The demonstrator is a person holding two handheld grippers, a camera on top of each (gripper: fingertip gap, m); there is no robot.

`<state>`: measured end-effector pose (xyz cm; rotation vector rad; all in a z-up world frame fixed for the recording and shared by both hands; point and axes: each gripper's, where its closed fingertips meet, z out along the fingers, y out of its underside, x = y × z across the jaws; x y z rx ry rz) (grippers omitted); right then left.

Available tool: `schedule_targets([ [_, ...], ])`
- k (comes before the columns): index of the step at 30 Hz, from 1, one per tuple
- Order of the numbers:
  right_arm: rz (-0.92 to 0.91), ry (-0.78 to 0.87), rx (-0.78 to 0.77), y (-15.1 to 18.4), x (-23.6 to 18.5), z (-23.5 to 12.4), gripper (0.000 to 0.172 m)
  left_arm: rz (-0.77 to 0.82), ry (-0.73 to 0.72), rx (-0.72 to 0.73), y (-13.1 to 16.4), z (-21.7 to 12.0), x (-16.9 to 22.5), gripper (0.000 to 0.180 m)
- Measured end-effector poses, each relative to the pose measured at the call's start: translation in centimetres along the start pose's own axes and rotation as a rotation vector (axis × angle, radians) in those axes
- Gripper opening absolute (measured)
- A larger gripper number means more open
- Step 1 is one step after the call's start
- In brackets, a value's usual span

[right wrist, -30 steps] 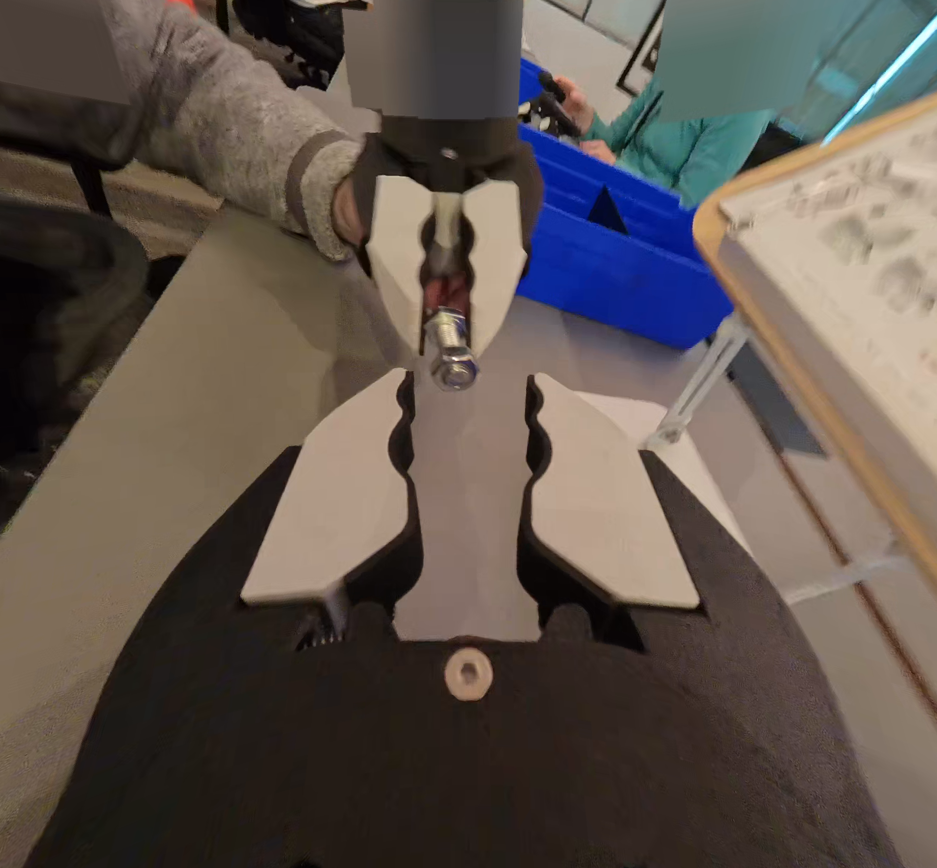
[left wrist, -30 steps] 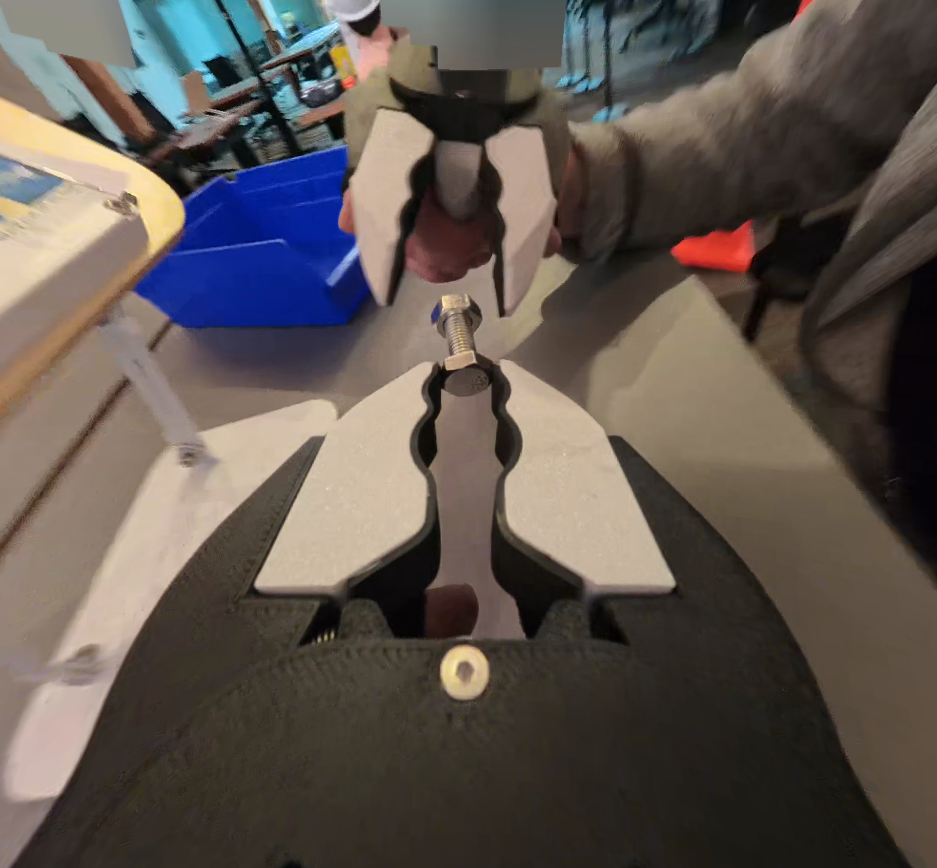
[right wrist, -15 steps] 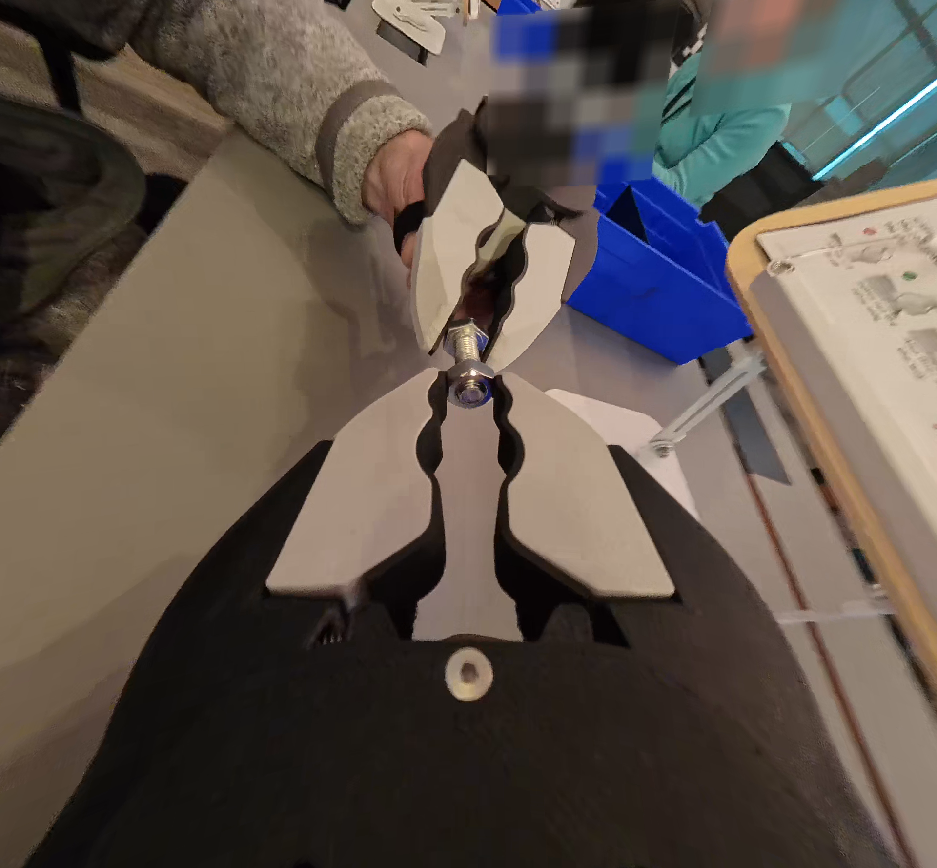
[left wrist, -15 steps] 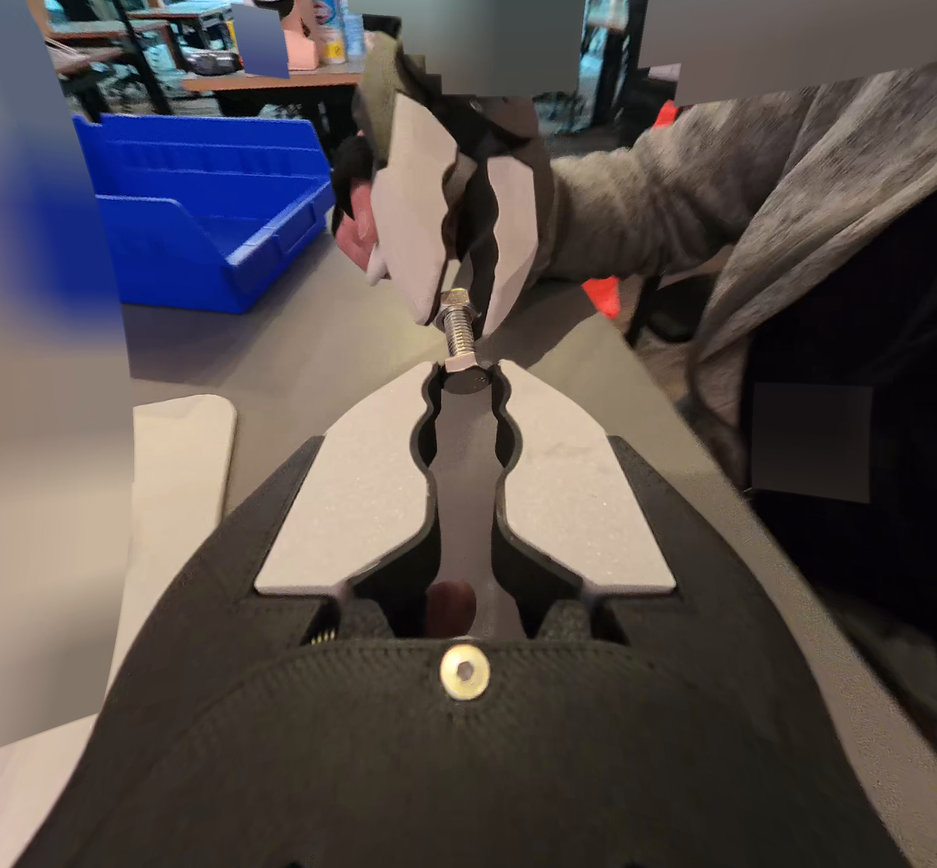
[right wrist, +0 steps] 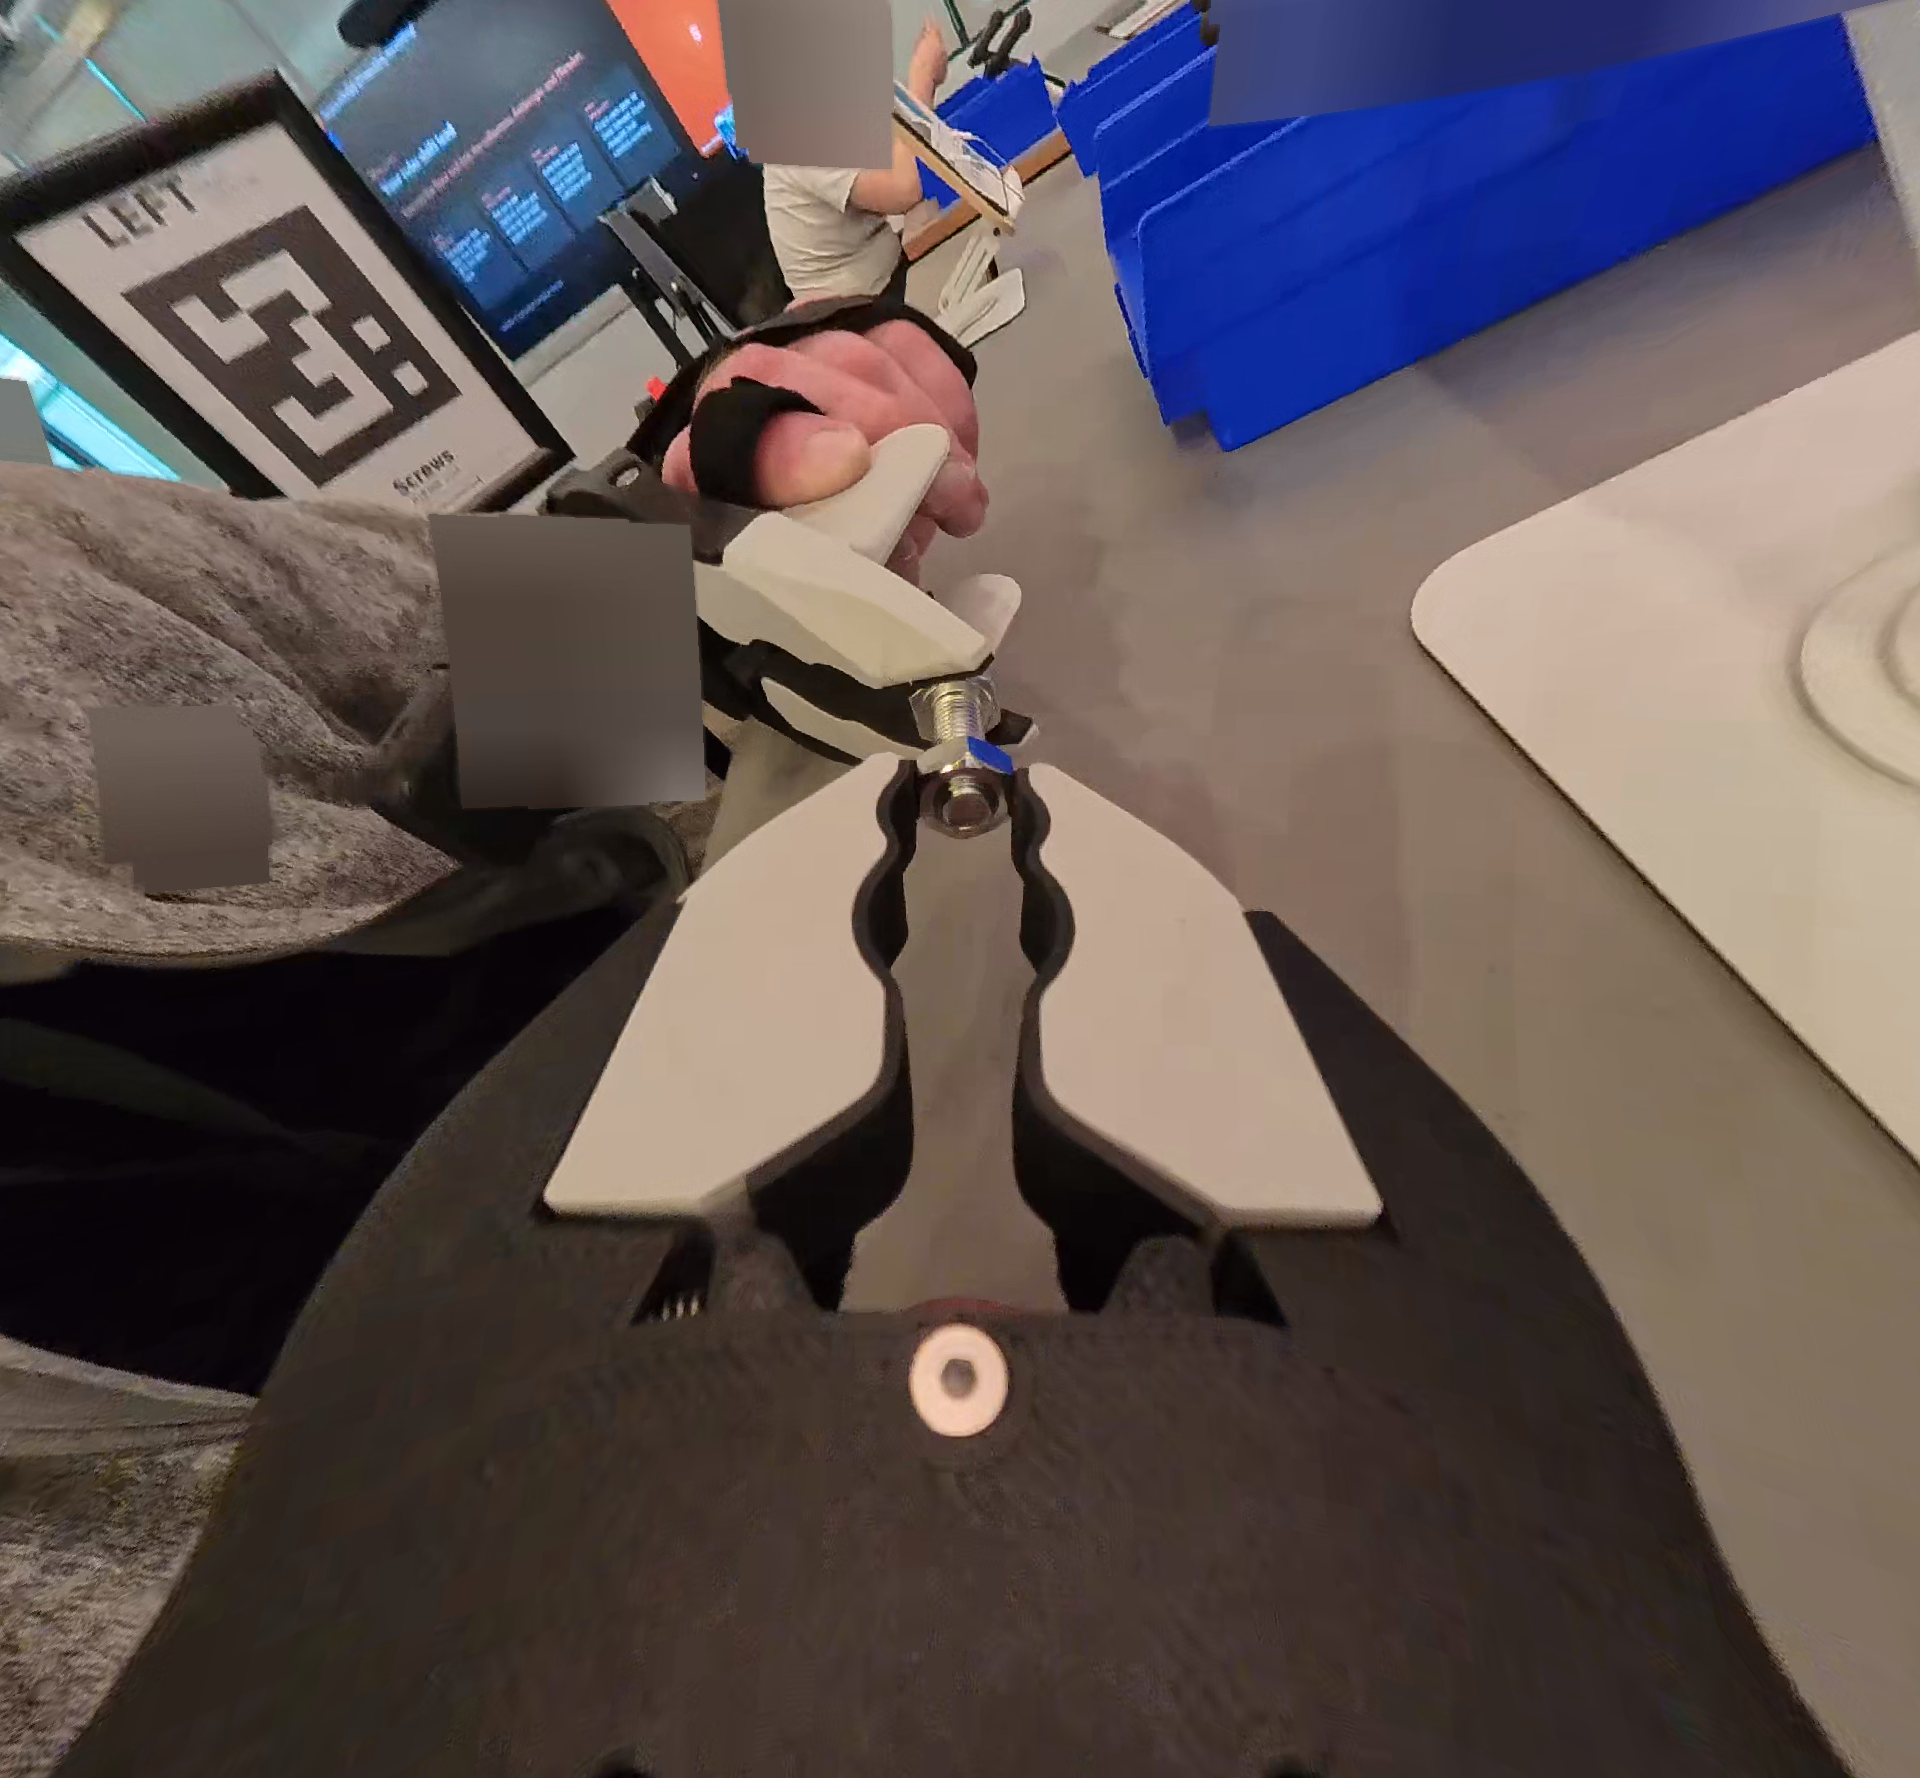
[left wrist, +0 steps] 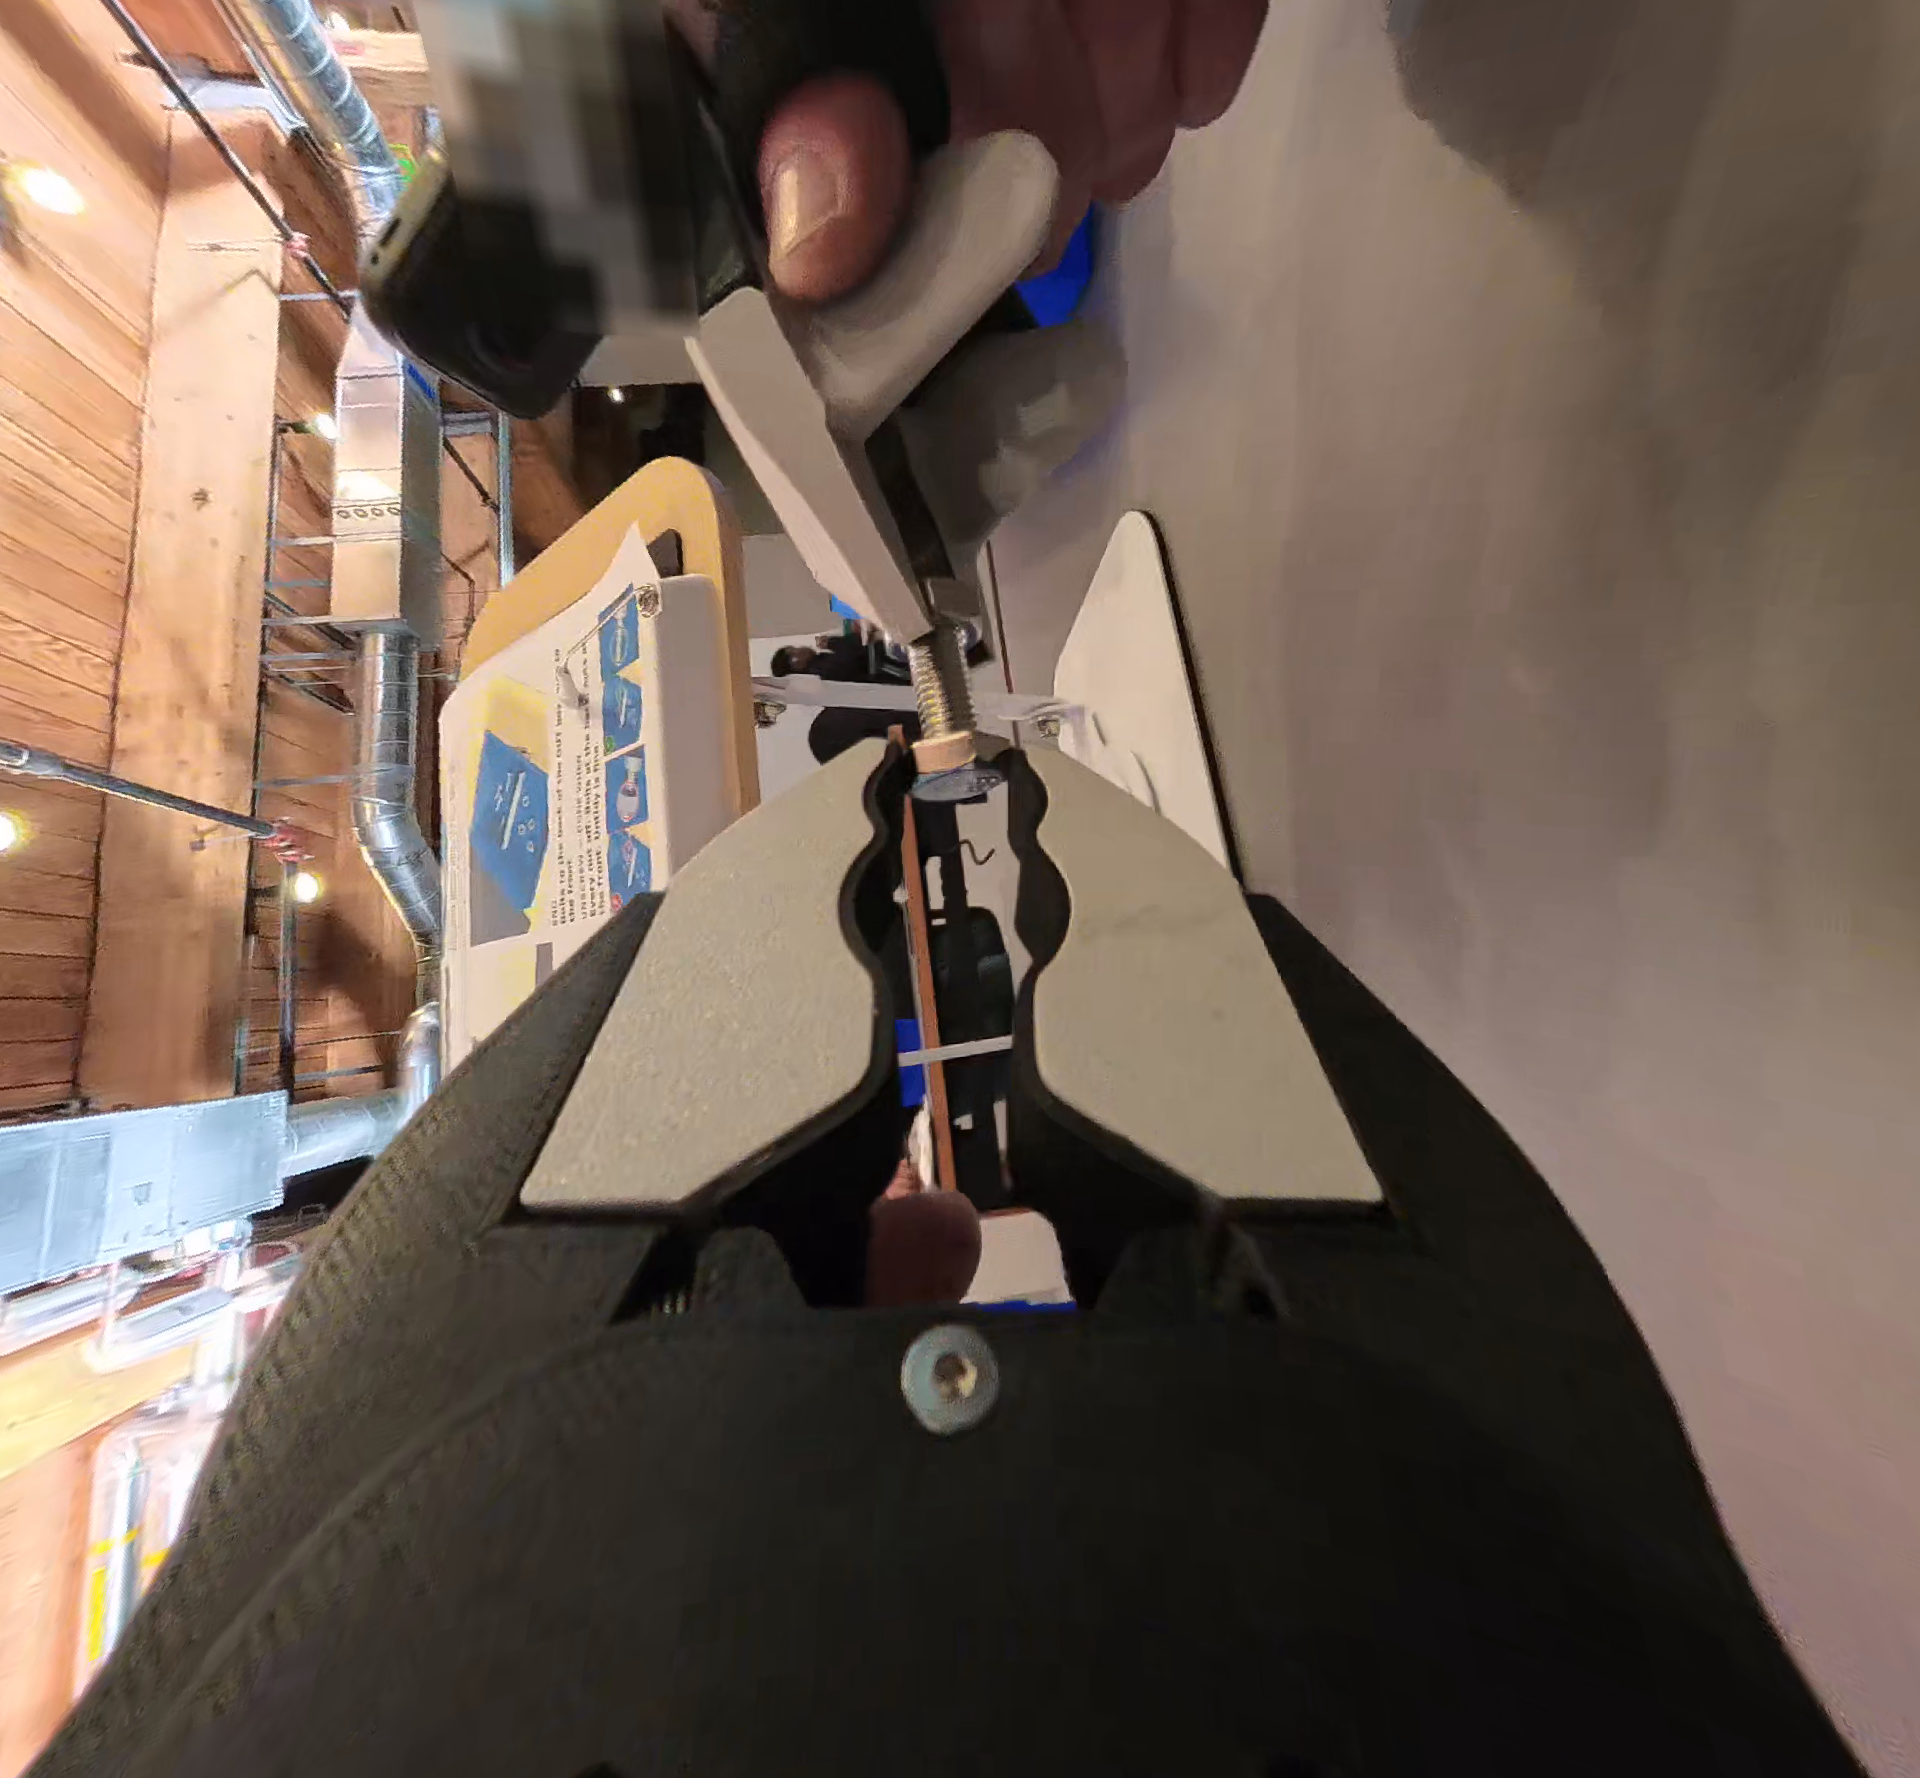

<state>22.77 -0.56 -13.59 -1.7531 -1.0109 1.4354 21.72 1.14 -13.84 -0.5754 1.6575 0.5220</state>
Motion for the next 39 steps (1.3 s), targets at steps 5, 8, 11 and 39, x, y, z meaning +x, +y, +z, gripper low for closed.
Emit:
schedule_targets([
  [5, -0.174, 0.095, -0.030, -0.5, 0.2, -0.1, 0.067, -0.204, 0.027, 0.069, 0.3, -0.2, -0.9, 0.018],
  [8, -0.399, 0.176, -0.047, -1.2, 0.0, -0.8, 0.068, -0.350, 0.096, 0.160, -0.1, -0.6, -0.9, 0.019],
  [11, -0.633, 0.204, -0.074, -1.6, -1.3, -1.0, 0.059, -0.490, 0.194, 0.263, -1.1, -1.0, -0.6, 0.019],
  [39, 0.055, -0.092, -0.036, 0.1, -1.3, -0.2, 0.017, 0.020, -0.006, 0.069, -1.5, -0.7, -0.3, 0.018],
])
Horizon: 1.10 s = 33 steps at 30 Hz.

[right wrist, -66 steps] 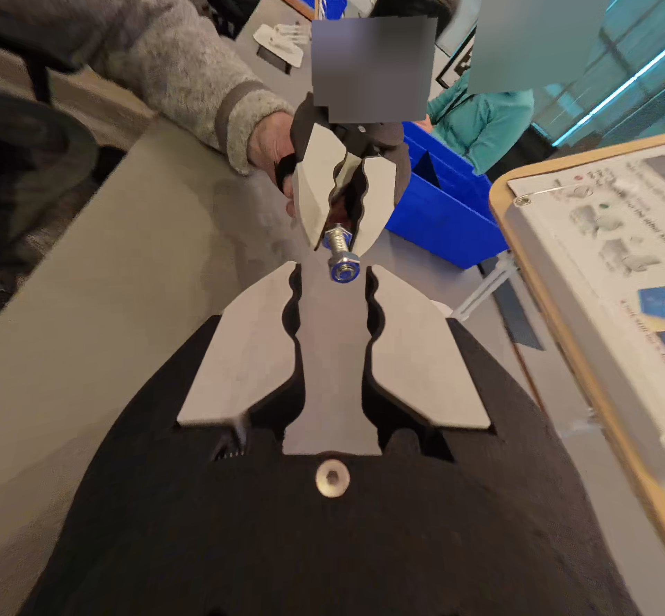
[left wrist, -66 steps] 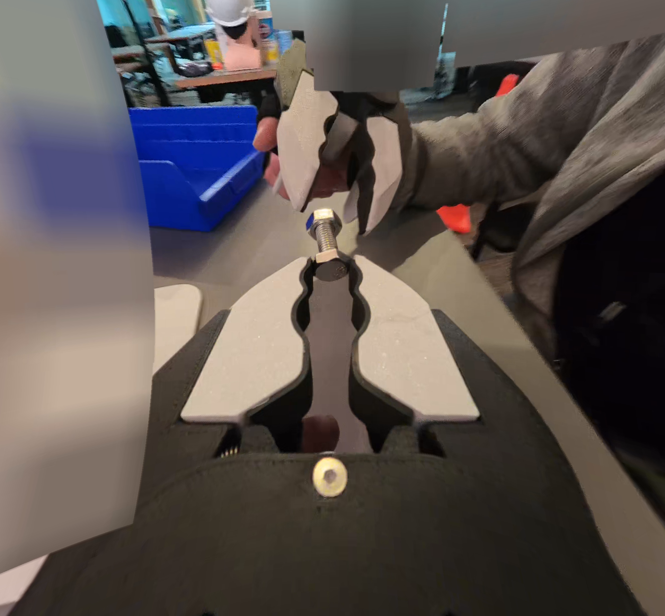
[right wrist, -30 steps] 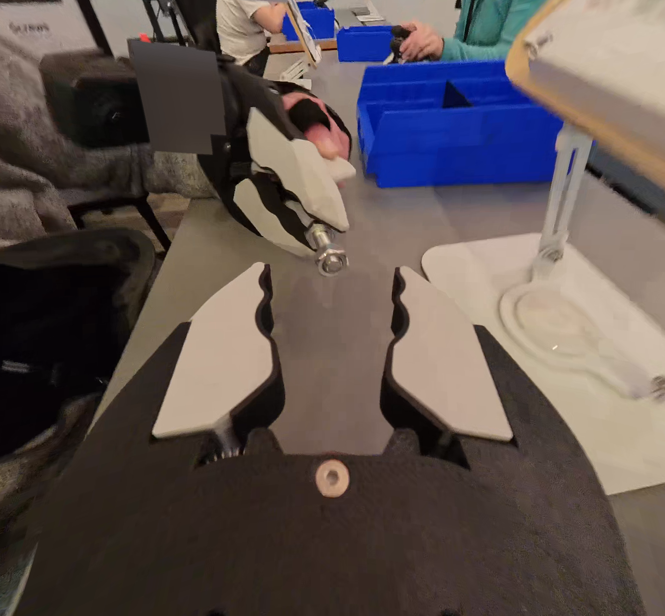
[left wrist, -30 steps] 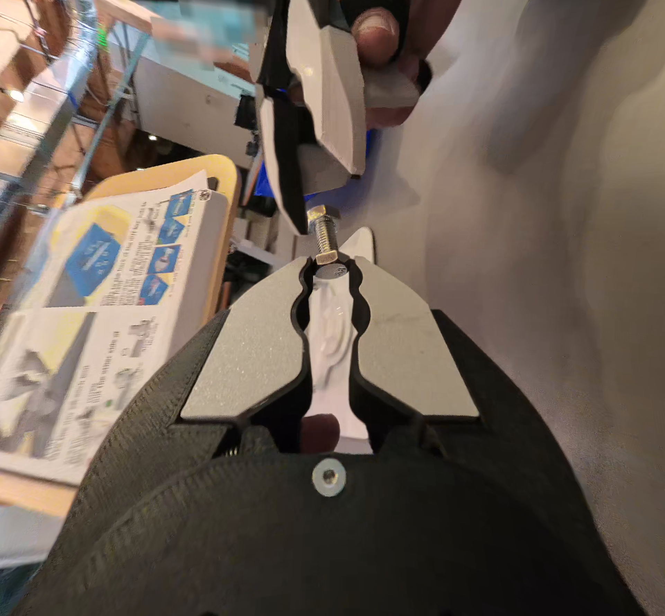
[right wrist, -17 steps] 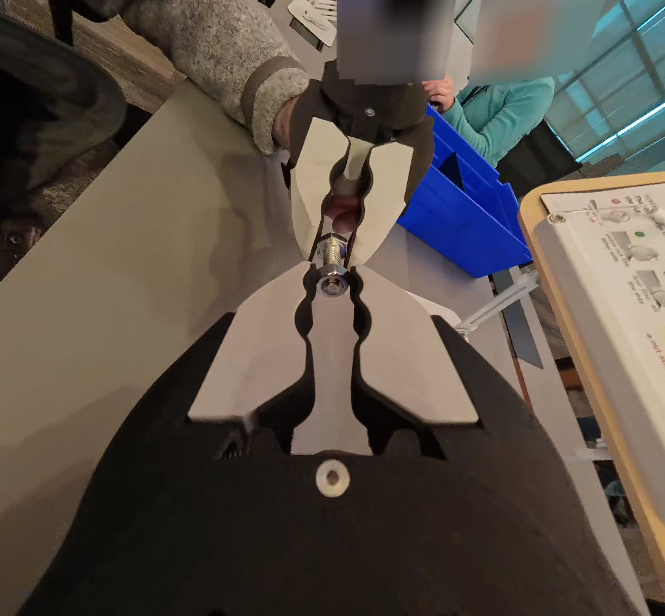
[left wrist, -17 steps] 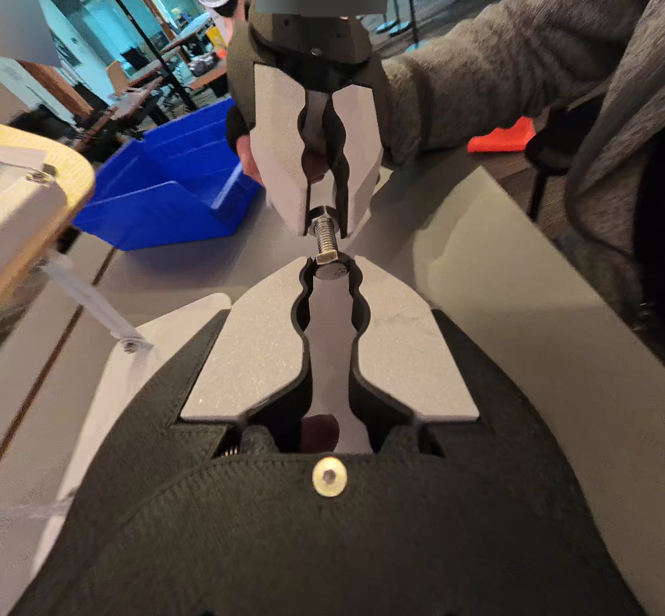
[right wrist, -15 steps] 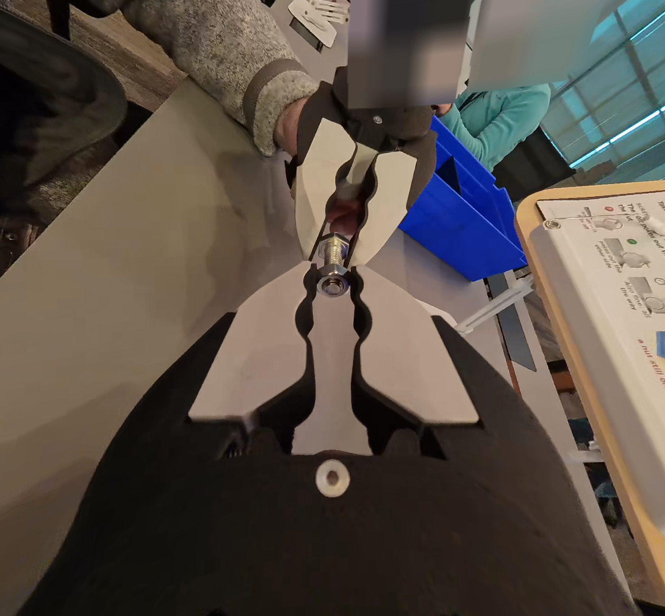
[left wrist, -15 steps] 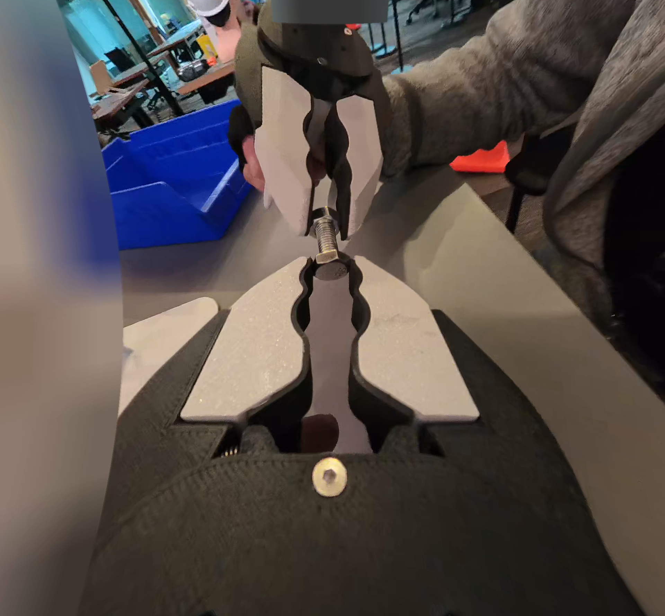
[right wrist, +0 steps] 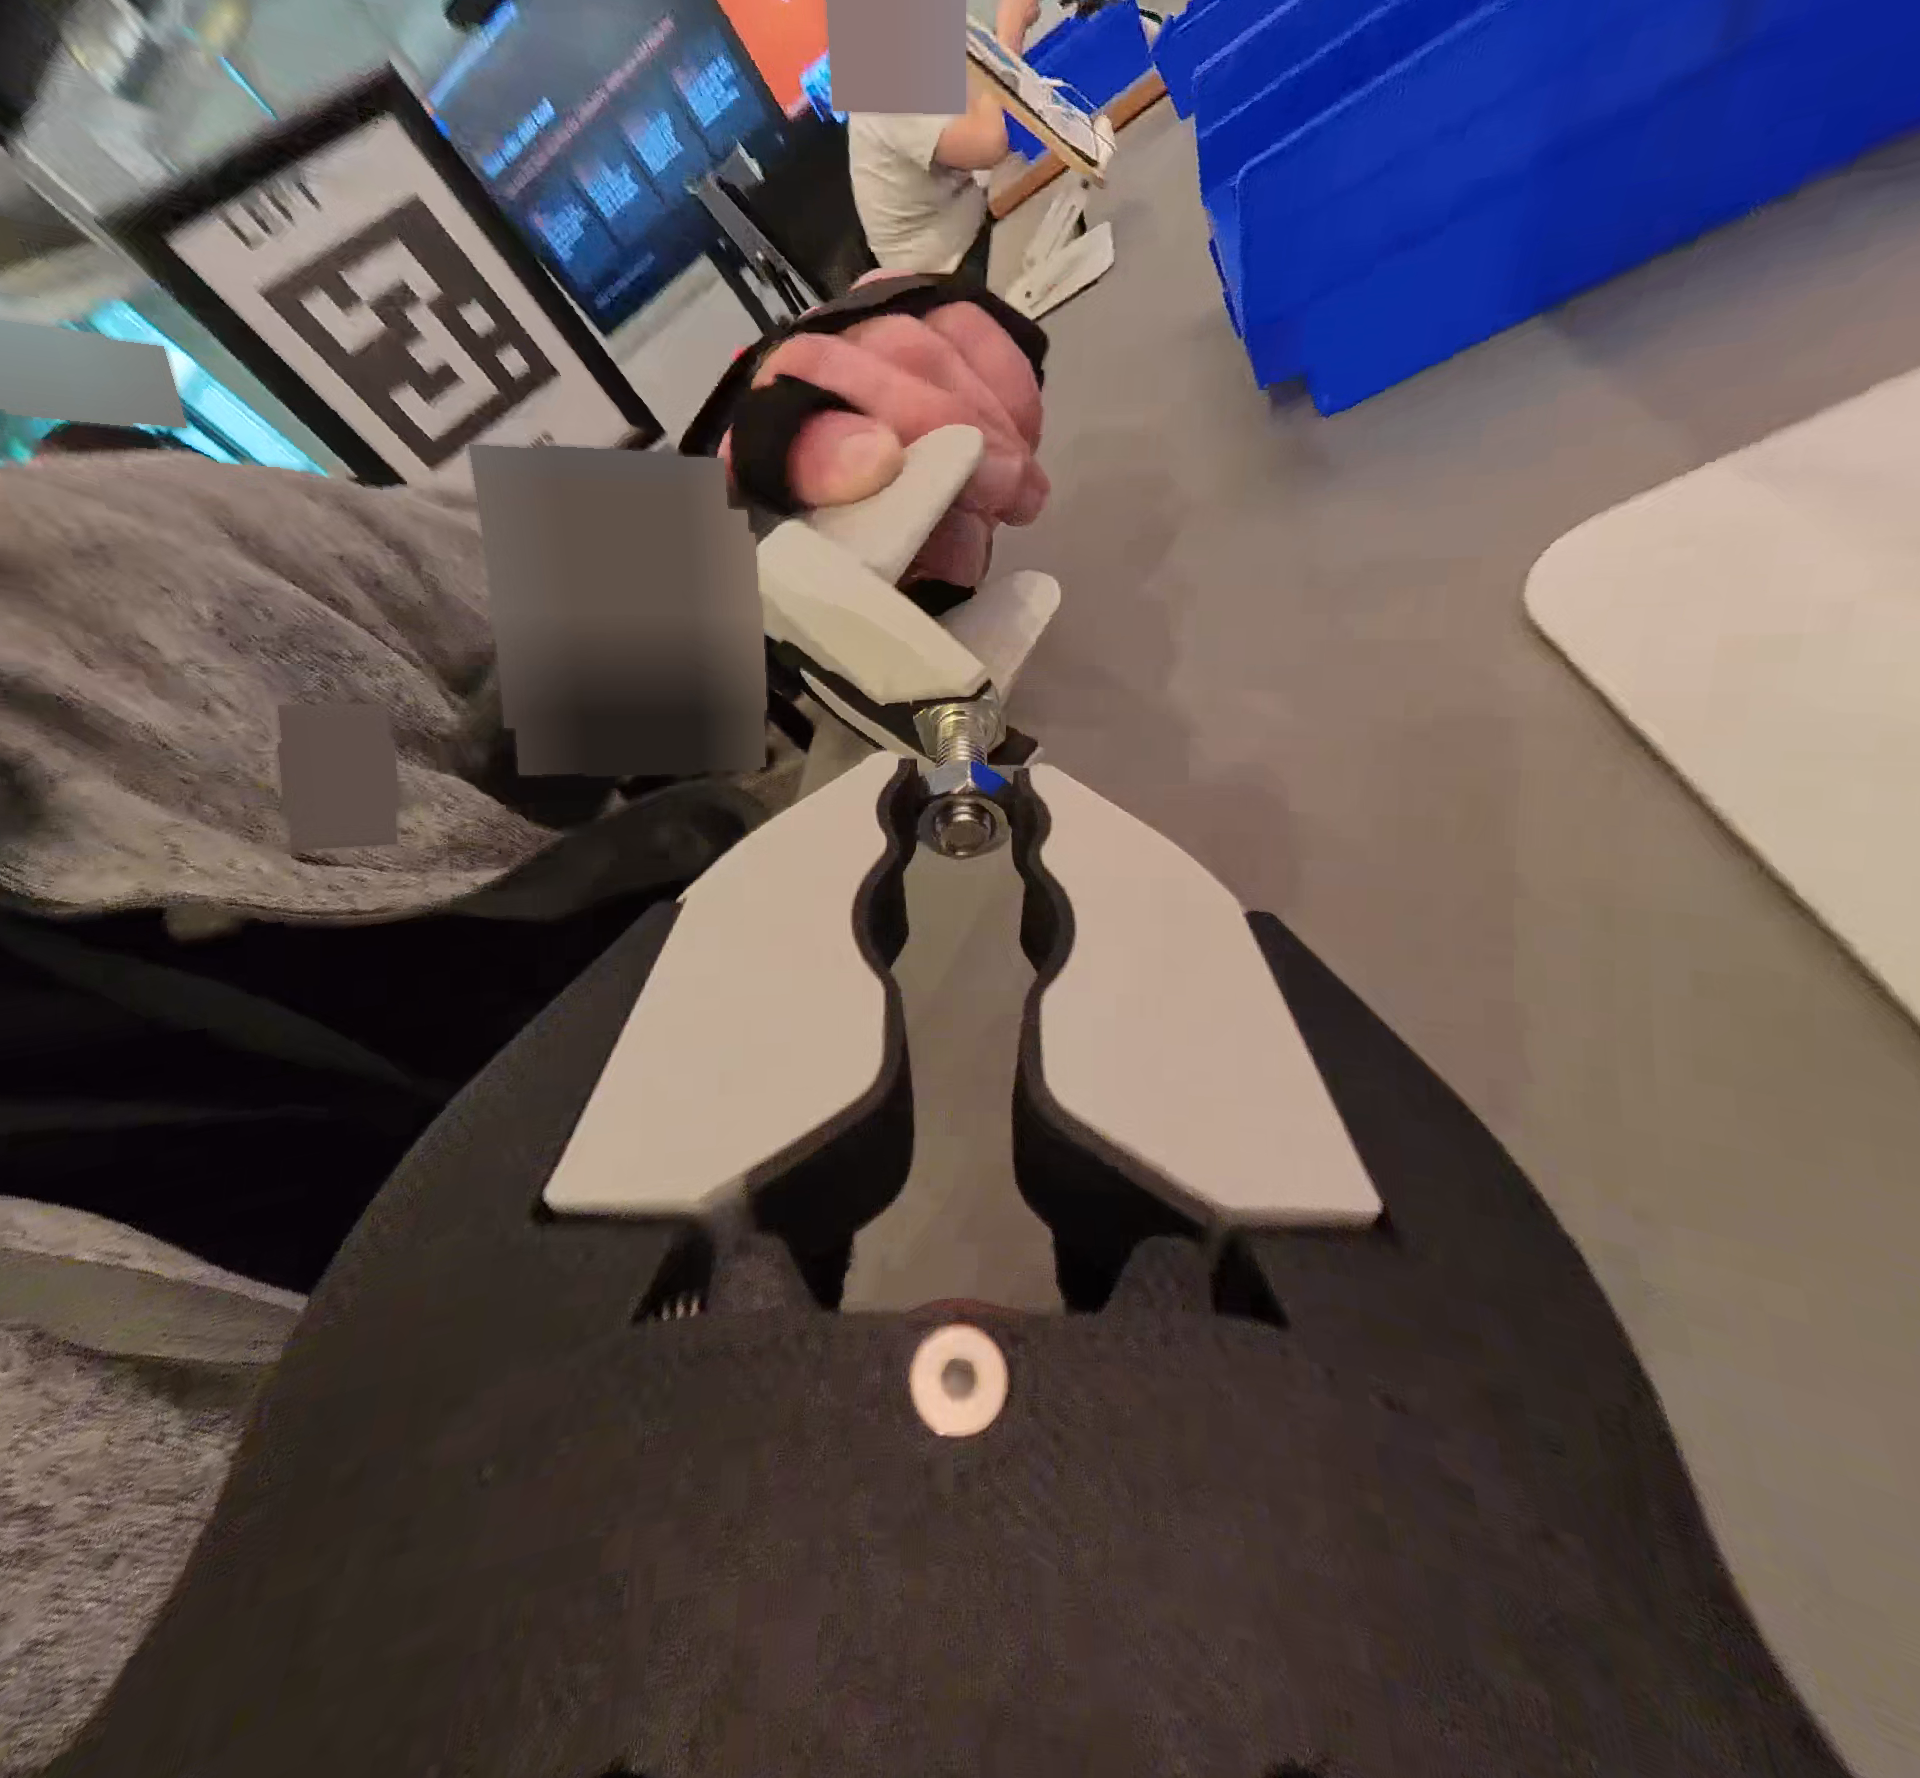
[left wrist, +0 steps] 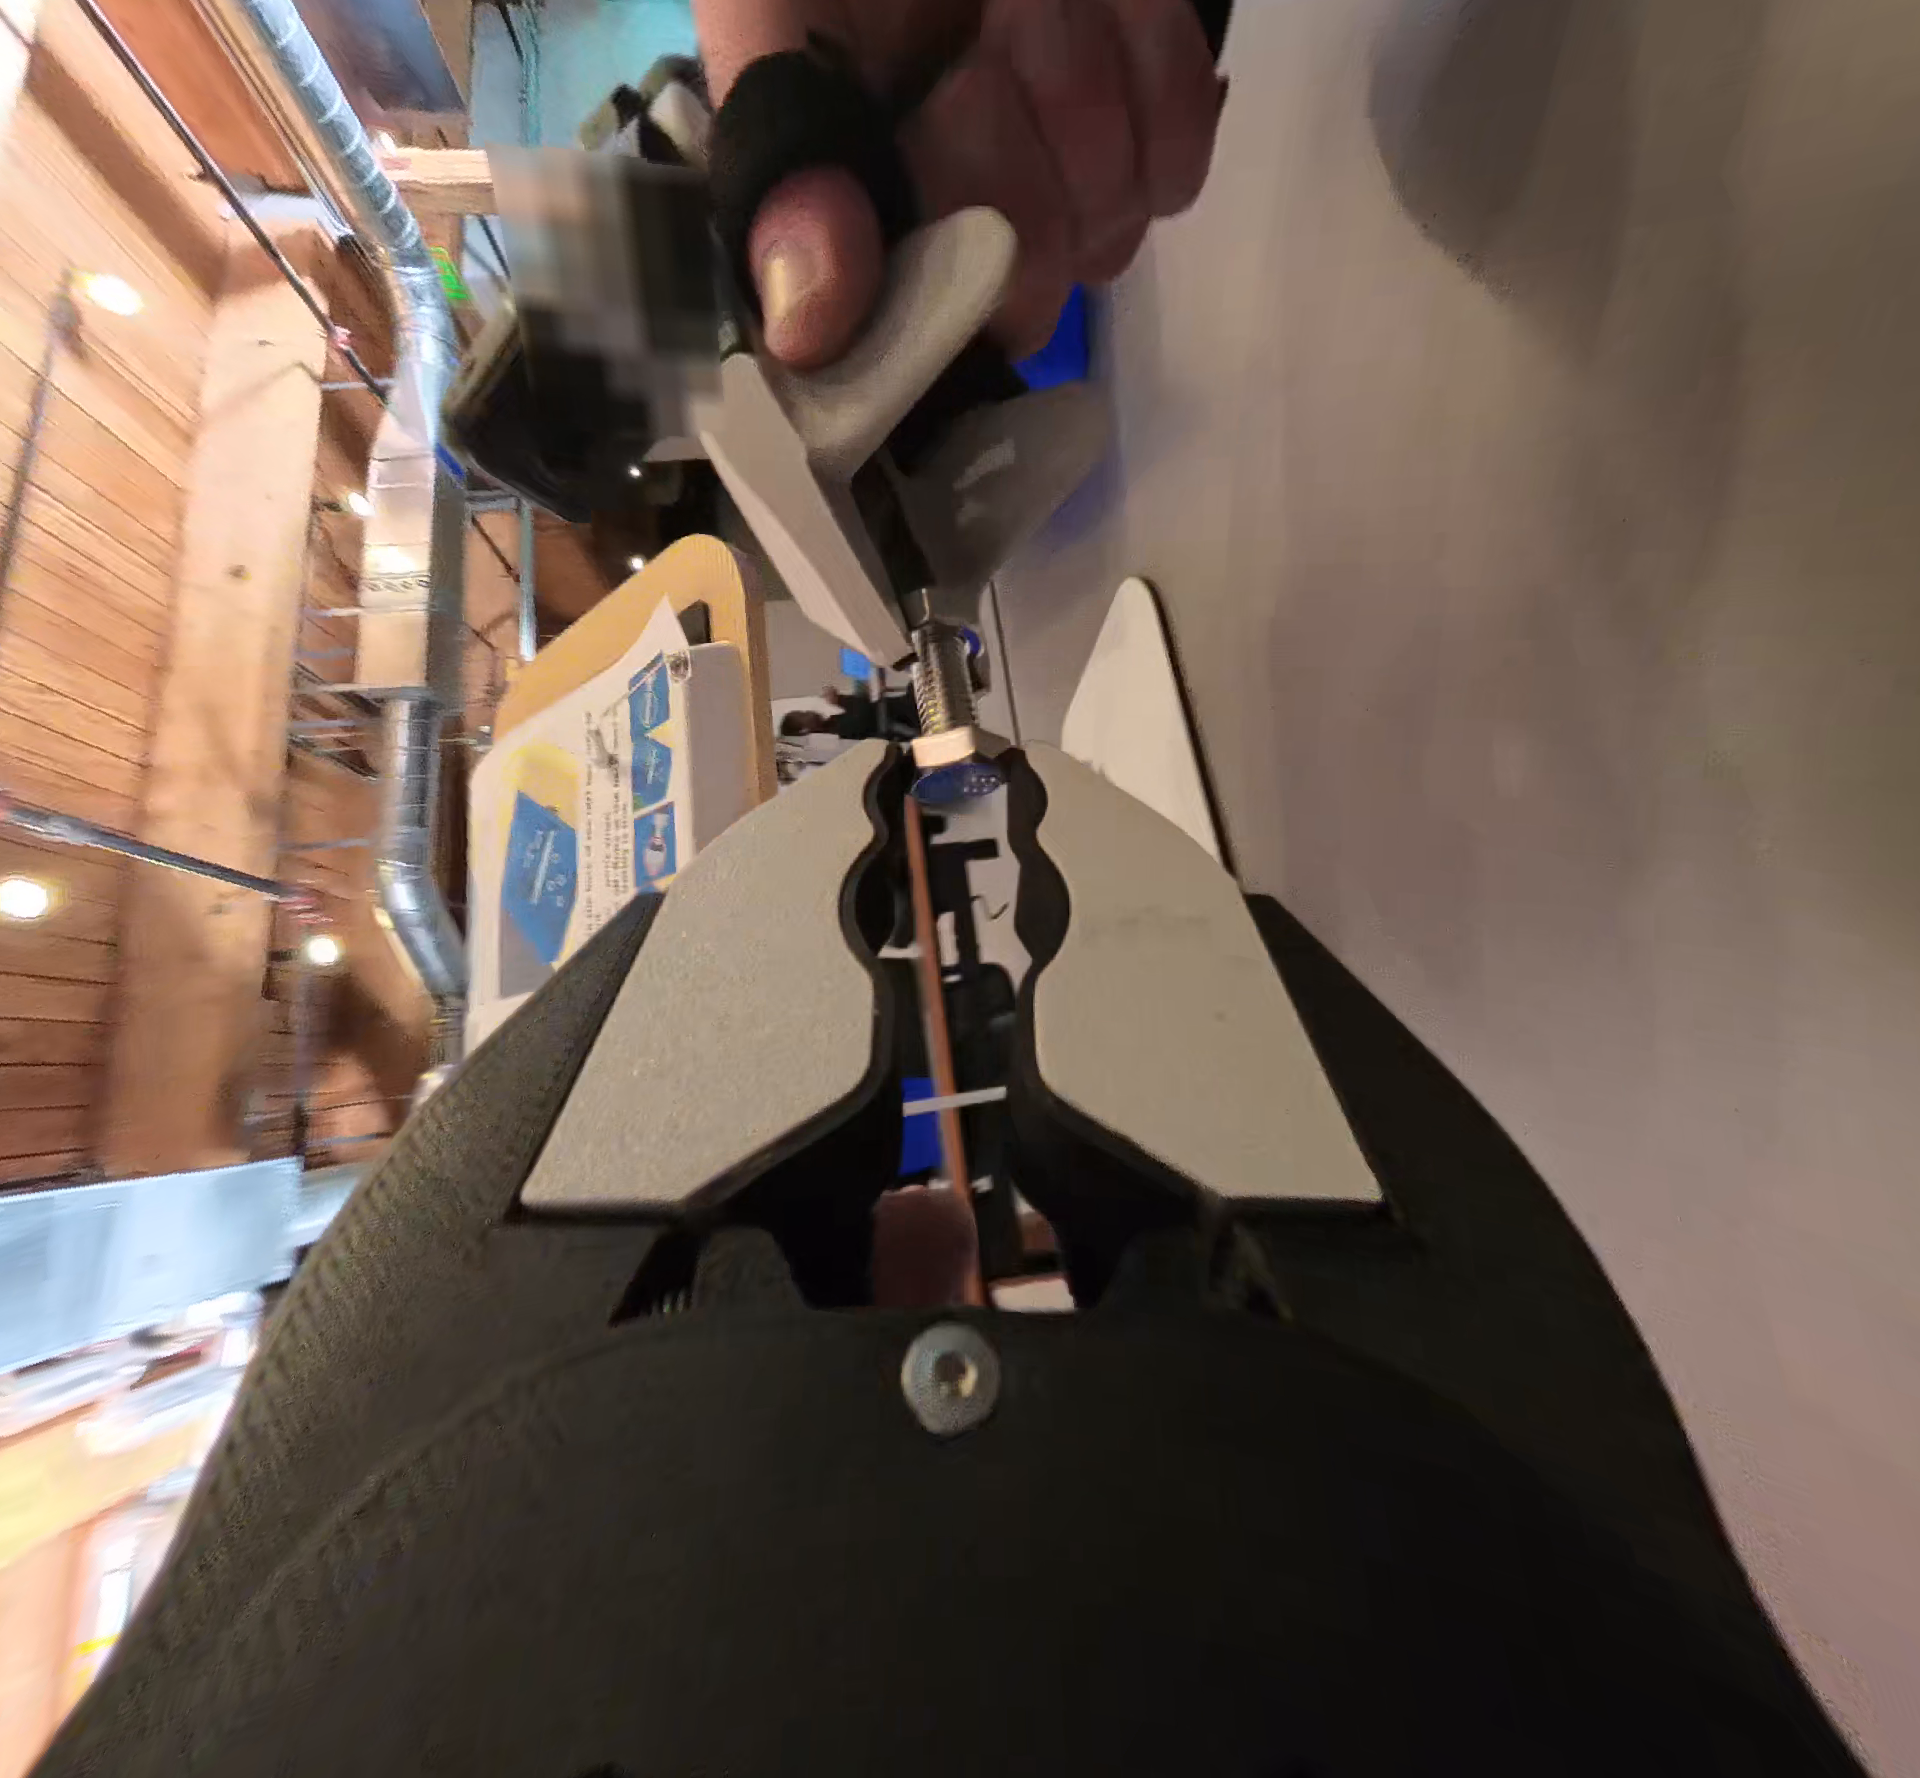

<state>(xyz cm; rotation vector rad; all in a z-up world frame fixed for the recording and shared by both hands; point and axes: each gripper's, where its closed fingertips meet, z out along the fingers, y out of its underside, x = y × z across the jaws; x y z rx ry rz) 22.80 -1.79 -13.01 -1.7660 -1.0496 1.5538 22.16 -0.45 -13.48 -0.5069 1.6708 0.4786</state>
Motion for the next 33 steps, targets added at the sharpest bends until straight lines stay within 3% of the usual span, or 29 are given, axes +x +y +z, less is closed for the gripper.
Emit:
schedule_targets([
  [3, 0.046, -0.001, 0.000, 0.3, 0.3, 0.1, 0.017, 0.072, -0.022, -0.025, 0.2, 0.1, 0.3, 0.018],
  [6, -0.007, 0.001, 0.012, 0.0, 0.2, 0.0, 0.018, 0.006, -0.010, -0.003, 0.2, 0.1, 0.1, 0.019],
  [7, -0.047, 0.018, 0.004, -0.2, 0.1, 0.0, 0.026, -0.044, 0.009, 0.016, 0.1, 0.1, 0.0, 0.018],
  [8, -0.077, 0.053, 0.000, -0.3, 0.4, 0.0, 0.053, -0.126, 0.027, 0.043, 0.1, 0.1, -0.1, 0.019],
  [9, -0.121, 0.094, -0.008, -0.5, 0.7, -0.2, 0.067, -0.201, 0.031, 0.063, 0.4, 0.0, -0.4, 0.018],
  [12, -0.381, 0.230, -0.031, -1.4, 0.6, -1.0, 0.066, -0.490, 0.120, 0.165, 0.6, -0.3, -1.1, 0.019],
  [15, -0.703, 0.340, -0.090, -1.7, -0.3, -1.1, 0.055, -0.780, 0.289, 0.335, -0.5, -0.9, -1.1, 0.019],
  [20, -1.028, 0.357, -0.165, -0.9, -2.3, -0.3, 0.029, -1.048, 0.509, 0.499, -2.0, -1.5, -0.4, 0.018],
  [27, -1.015, 0.363, -0.176, -0.7, -2.0, -0.4, 0.026, -1.028, 0.561, 0.517, -2.7, -1.7, 0.3, 0.018],
  [29, -0.913, 0.438, -0.076, -2.6, -1.2, -1.6, 0.006, -0.935, 0.602, 0.504, -3.6, -2.0, 1.3, 0.018],
  [30, -0.828, 0.432, -0.001, -3.6, -1.1, -2.4, 0.004, -0.877, 0.603, 0.473, -3.9, -1.9, 1.9, 0.018],
  [33, -0.858, 0.422, -0.061, -2.8, -0.9, -3.0, 0.016, -0.884, 0.607, 0.475, -4.3, -1.6, 2.2, 0.018],
])
